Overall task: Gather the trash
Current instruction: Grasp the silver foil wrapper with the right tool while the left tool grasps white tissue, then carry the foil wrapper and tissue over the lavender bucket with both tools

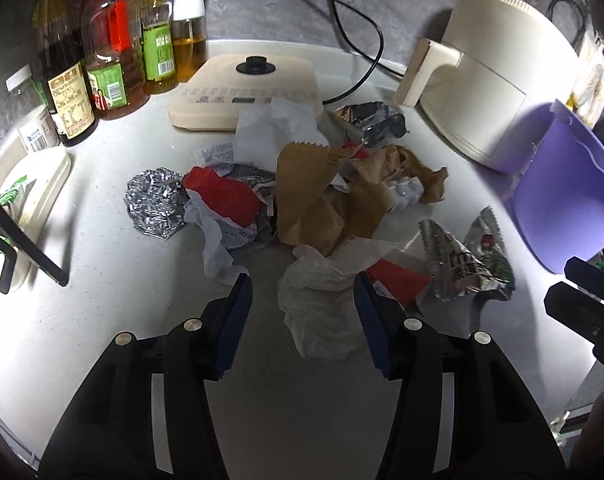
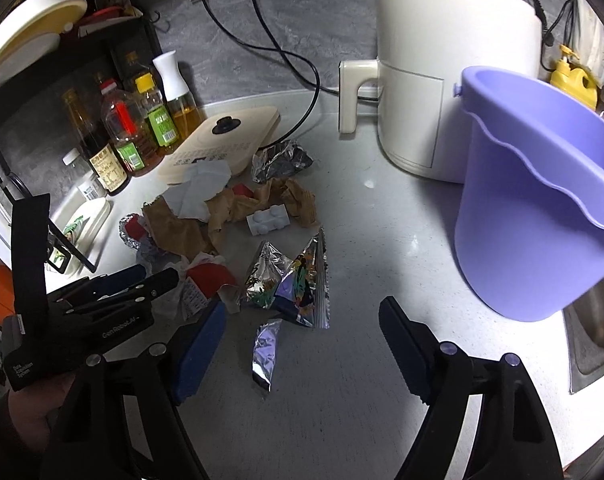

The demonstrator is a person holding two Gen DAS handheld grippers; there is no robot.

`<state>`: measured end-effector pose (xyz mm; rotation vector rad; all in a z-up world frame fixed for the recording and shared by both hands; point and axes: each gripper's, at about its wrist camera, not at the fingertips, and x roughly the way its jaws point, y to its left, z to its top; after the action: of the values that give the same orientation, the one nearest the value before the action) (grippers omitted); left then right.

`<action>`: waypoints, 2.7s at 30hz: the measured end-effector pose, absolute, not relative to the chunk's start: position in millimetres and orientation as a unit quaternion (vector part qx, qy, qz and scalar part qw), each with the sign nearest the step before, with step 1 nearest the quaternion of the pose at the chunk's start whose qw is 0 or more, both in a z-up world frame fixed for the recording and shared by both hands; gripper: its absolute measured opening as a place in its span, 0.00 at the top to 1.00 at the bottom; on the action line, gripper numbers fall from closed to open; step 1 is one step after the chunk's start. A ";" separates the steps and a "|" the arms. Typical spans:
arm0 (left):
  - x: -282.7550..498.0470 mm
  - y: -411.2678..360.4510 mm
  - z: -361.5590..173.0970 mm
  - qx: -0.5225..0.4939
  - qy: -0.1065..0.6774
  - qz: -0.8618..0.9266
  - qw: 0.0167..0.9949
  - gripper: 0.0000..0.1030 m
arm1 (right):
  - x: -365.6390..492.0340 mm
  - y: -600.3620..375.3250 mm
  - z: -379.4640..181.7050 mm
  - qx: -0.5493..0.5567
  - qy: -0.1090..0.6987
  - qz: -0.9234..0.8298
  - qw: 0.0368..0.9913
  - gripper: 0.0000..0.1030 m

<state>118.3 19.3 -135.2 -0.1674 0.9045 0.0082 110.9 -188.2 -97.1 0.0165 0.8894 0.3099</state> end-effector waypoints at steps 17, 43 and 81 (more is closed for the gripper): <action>121.3 17.0 -139.1 -0.082 0.449 0.013 0.889 0.88 | 148.2 -182.4 -122.3 0.049 0.463 0.147 0.873 0.29; 77.1 -10.3 -47.3 -0.070 0.332 0.000 0.941 0.88 | 91.2 -213.4 -57.0 0.080 0.361 0.168 0.914 0.96; 143.7 -141.7 17.4 -0.016 0.264 -0.159 0.951 0.88 | 87.8 -339.3 15.3 0.149 0.241 0.005 0.959 0.96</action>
<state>143.7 -141.7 17.4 -0.0335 0.5369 -0.3241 87.8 -339.3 15.3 0.3019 0.4892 0.0096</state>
